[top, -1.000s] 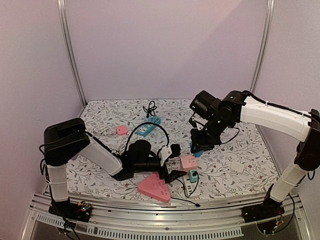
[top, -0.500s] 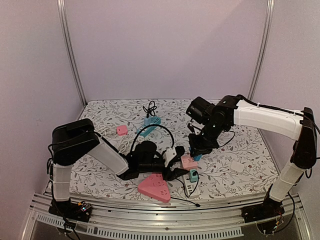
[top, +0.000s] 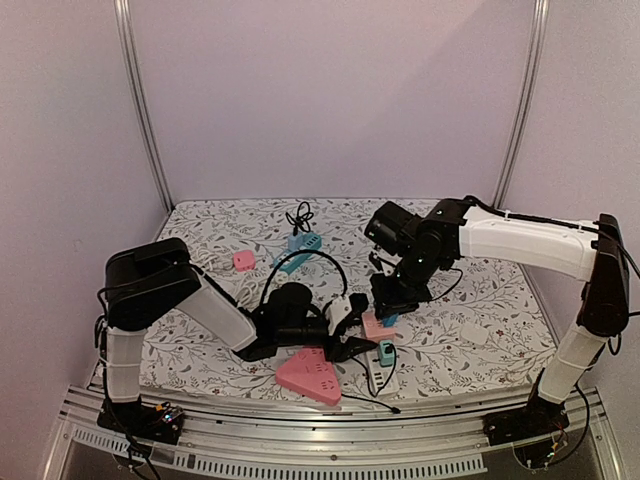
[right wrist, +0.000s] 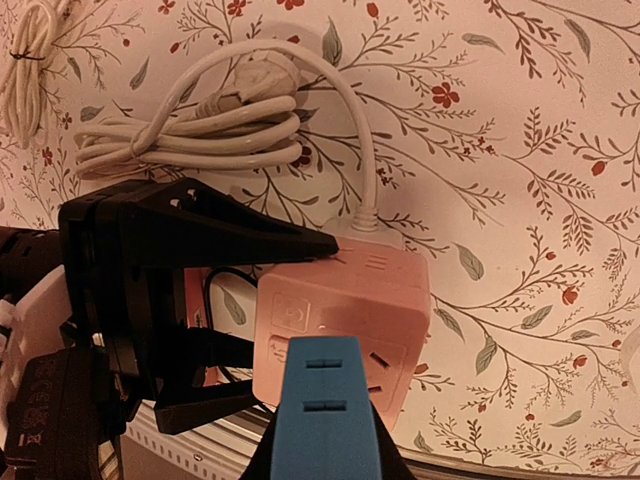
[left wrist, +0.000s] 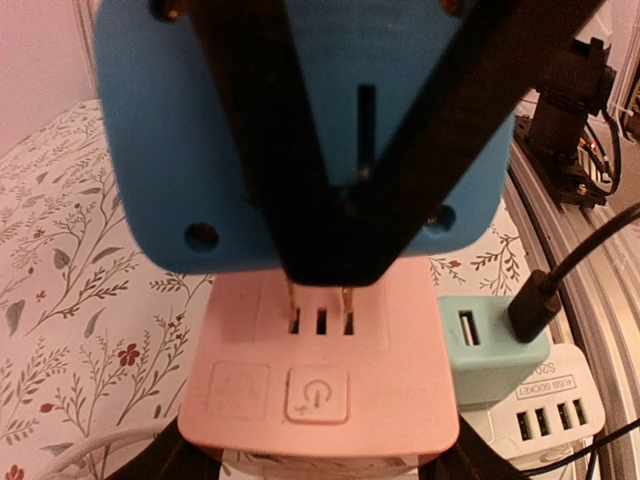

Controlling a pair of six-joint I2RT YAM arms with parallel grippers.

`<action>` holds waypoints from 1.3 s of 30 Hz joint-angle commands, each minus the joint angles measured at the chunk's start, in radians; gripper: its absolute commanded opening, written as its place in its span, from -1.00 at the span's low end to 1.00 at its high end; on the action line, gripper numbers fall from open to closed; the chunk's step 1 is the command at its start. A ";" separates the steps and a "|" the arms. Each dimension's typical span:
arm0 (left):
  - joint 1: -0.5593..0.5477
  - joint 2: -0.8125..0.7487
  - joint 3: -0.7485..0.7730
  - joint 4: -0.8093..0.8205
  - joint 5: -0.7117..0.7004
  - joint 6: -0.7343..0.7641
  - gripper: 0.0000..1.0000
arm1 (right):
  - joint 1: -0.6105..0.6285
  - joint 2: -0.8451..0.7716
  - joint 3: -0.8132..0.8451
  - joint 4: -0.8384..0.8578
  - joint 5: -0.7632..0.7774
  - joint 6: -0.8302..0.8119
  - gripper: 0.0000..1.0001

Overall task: Insert the plug
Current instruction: Insert the plug into the socket.

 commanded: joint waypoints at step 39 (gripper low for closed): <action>-0.010 0.005 -0.014 0.061 -0.005 0.009 -1.00 | 0.041 -0.002 -0.014 0.030 0.060 0.032 -1.00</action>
